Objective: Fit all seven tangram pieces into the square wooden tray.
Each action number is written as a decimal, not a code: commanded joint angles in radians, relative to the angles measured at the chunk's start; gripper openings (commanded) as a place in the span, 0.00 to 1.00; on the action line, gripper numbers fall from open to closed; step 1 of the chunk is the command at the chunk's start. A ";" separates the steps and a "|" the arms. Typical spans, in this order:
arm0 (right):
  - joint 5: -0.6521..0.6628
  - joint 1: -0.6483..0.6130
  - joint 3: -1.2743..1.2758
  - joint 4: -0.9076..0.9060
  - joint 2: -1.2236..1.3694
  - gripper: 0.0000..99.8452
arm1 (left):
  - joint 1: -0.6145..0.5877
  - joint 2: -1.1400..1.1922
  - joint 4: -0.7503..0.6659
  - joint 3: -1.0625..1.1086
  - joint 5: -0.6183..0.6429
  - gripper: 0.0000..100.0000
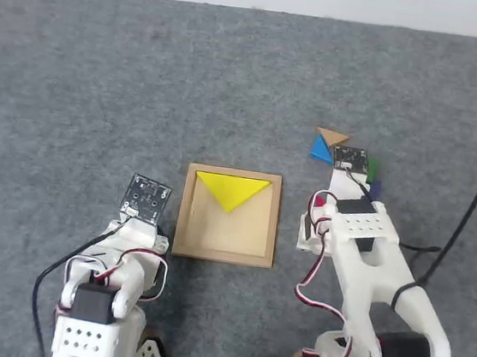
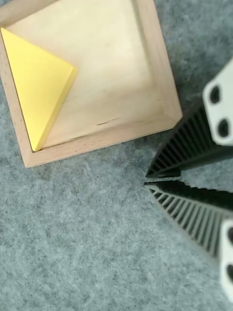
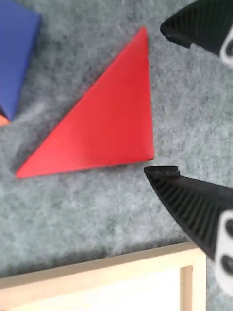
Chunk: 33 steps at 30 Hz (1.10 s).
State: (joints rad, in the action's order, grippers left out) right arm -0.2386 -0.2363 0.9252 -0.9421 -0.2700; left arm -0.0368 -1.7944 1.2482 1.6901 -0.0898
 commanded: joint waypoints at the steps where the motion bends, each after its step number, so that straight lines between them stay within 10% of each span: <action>1: 0.008 0.013 -0.006 0.012 -0.047 0.39 | -0.006 -0.009 0.005 -0.005 0.006 0.02; 33: 0.232 0.104 -0.005 0.073 -0.045 0.49 | -0.006 -0.009 0.005 -0.005 0.005 0.02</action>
State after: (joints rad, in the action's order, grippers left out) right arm -0.0207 -0.1534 0.9329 -0.8715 -0.2700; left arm -0.0368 -1.7944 1.2482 1.6901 -0.0898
